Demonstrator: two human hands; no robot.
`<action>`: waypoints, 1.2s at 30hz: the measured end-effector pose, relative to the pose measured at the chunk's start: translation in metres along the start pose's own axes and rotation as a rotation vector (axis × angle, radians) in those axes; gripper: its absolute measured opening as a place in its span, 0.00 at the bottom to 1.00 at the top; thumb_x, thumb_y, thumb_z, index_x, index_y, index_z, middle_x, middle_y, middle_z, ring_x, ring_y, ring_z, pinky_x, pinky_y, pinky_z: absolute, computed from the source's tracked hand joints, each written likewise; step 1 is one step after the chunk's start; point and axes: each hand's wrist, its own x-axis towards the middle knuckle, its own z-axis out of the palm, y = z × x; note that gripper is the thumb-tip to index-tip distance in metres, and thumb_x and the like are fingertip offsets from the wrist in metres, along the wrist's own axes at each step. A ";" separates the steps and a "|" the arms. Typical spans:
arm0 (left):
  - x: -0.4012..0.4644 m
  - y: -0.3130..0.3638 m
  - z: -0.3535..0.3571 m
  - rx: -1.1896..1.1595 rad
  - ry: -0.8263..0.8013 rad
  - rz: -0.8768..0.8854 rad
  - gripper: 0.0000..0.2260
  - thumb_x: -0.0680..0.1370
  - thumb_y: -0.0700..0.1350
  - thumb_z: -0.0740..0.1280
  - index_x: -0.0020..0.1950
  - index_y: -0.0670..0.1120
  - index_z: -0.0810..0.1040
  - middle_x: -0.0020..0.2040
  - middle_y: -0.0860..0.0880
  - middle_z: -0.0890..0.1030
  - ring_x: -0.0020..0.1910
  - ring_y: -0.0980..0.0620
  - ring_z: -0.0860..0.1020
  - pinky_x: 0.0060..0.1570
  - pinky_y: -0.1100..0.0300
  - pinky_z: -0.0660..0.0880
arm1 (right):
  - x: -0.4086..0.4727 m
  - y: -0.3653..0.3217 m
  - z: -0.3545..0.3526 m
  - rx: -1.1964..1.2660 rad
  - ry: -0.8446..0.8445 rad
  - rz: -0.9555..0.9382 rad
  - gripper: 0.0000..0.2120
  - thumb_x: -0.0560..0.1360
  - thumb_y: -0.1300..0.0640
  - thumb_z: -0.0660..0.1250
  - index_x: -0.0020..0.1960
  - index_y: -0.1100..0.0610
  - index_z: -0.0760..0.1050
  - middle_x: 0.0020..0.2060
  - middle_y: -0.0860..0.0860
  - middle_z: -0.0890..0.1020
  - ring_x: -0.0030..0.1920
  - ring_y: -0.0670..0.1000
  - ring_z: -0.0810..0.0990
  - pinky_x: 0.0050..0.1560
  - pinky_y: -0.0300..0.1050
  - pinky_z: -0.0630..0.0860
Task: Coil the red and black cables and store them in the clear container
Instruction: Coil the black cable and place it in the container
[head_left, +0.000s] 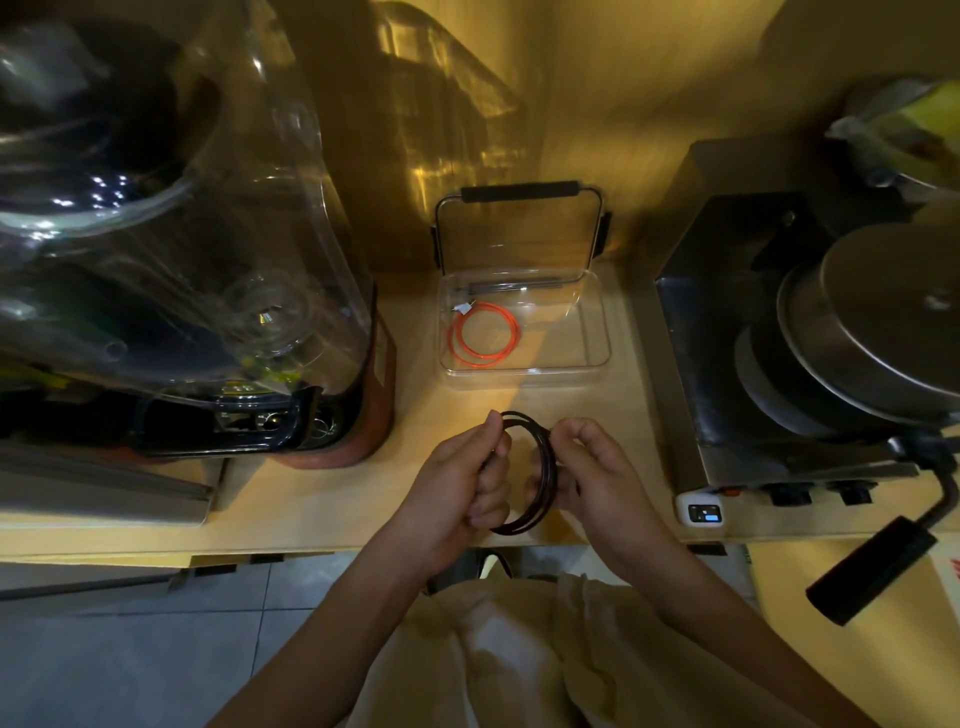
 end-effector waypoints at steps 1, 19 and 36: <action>0.001 0.000 0.000 0.011 0.014 0.003 0.15 0.81 0.54 0.60 0.38 0.47 0.72 0.24 0.53 0.59 0.19 0.58 0.56 0.18 0.68 0.57 | 0.000 0.000 0.001 0.019 -0.011 0.012 0.09 0.83 0.59 0.55 0.54 0.64 0.70 0.33 0.56 0.77 0.30 0.52 0.78 0.38 0.49 0.76; 0.007 -0.005 0.004 0.053 0.030 -0.010 0.12 0.78 0.49 0.63 0.53 0.40 0.75 0.27 0.45 0.72 0.33 0.44 0.77 0.39 0.56 0.77 | 0.011 0.001 -0.004 0.171 -0.014 0.100 0.11 0.83 0.58 0.59 0.49 0.64 0.74 0.23 0.50 0.64 0.20 0.45 0.60 0.19 0.35 0.57; 0.017 -0.010 -0.009 0.354 0.021 0.061 0.18 0.80 0.57 0.59 0.36 0.47 0.77 0.38 0.43 0.80 0.40 0.46 0.76 0.45 0.56 0.73 | 0.029 -0.007 -0.012 0.237 0.092 0.046 0.08 0.82 0.60 0.59 0.53 0.62 0.75 0.26 0.51 0.64 0.22 0.45 0.59 0.21 0.36 0.56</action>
